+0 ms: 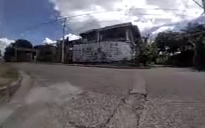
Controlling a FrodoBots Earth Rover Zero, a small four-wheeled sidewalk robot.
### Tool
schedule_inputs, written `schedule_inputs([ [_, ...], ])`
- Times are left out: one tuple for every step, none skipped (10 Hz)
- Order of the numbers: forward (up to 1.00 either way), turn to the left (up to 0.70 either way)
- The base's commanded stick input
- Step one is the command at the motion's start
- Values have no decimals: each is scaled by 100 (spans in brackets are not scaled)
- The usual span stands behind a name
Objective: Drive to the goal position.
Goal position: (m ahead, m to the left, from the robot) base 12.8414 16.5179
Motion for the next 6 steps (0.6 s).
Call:
schedule_inputs([
  [70,35],
  [70,35],
  [70,25],
  [70,0],
  [70,0],
  [70,0],
])
